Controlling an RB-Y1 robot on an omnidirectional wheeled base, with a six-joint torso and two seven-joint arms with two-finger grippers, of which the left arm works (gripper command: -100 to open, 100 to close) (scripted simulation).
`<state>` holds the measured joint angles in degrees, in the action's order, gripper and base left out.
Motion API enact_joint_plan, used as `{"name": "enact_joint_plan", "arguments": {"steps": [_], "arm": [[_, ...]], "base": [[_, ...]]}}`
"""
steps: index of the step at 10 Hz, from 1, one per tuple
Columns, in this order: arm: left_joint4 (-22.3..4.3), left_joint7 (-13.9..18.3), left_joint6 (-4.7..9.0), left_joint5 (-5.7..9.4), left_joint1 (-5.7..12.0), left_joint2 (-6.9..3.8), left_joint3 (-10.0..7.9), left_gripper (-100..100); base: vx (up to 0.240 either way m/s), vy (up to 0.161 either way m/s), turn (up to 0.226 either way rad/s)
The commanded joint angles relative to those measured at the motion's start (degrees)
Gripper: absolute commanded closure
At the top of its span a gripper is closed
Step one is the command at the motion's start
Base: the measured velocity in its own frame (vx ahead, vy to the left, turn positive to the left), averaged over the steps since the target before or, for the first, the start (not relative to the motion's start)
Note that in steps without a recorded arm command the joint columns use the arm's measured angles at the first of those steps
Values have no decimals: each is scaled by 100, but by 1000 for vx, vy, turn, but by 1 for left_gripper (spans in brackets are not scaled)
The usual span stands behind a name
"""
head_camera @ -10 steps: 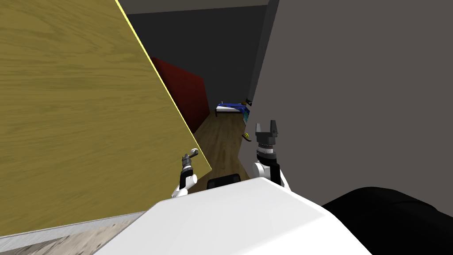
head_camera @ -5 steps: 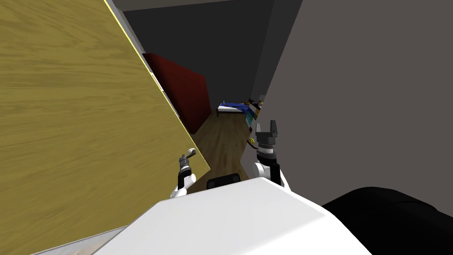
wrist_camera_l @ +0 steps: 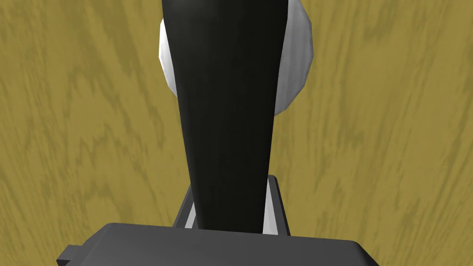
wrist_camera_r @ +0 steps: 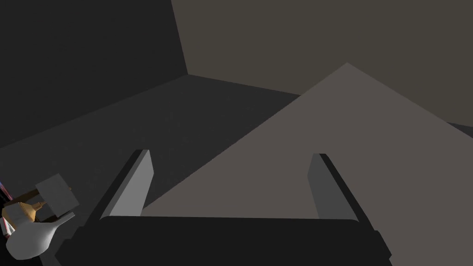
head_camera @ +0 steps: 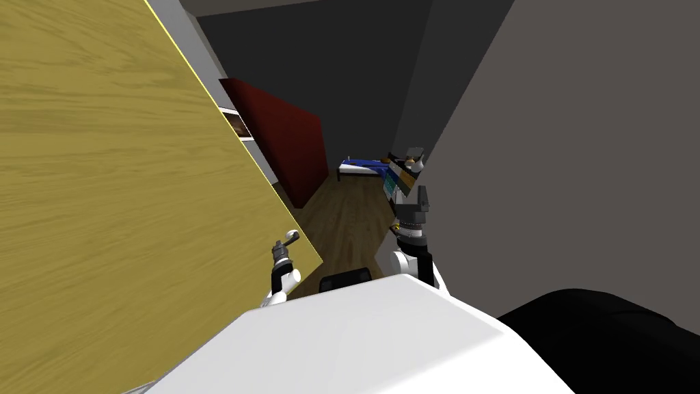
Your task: Push the door open
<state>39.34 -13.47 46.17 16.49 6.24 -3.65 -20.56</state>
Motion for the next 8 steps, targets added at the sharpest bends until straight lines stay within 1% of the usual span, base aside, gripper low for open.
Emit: {"name": "enact_joint_plan", "arguments": {"steps": [1, 2, 4, 5, 6, 8], "arm": [[217, -88, -60, 54, -72, -18, -121, 100], [230, -142, -49, 108, -73, 23, -209, 100], [245, -209, -35, 176, -75, 95, -317, 100], [256, -255, -26, 223, -77, 158, -392, 100], [259, -269, -23, 237, -77, 180, -415, 100], [275, -340, -8, 310, -79, 317, -532, 100]], "base": [[149, -21, 51], [173, -13, 66], [201, -4, 79], [231, -9, 106], [194, 10, 66], [201, -20, 75]]}}
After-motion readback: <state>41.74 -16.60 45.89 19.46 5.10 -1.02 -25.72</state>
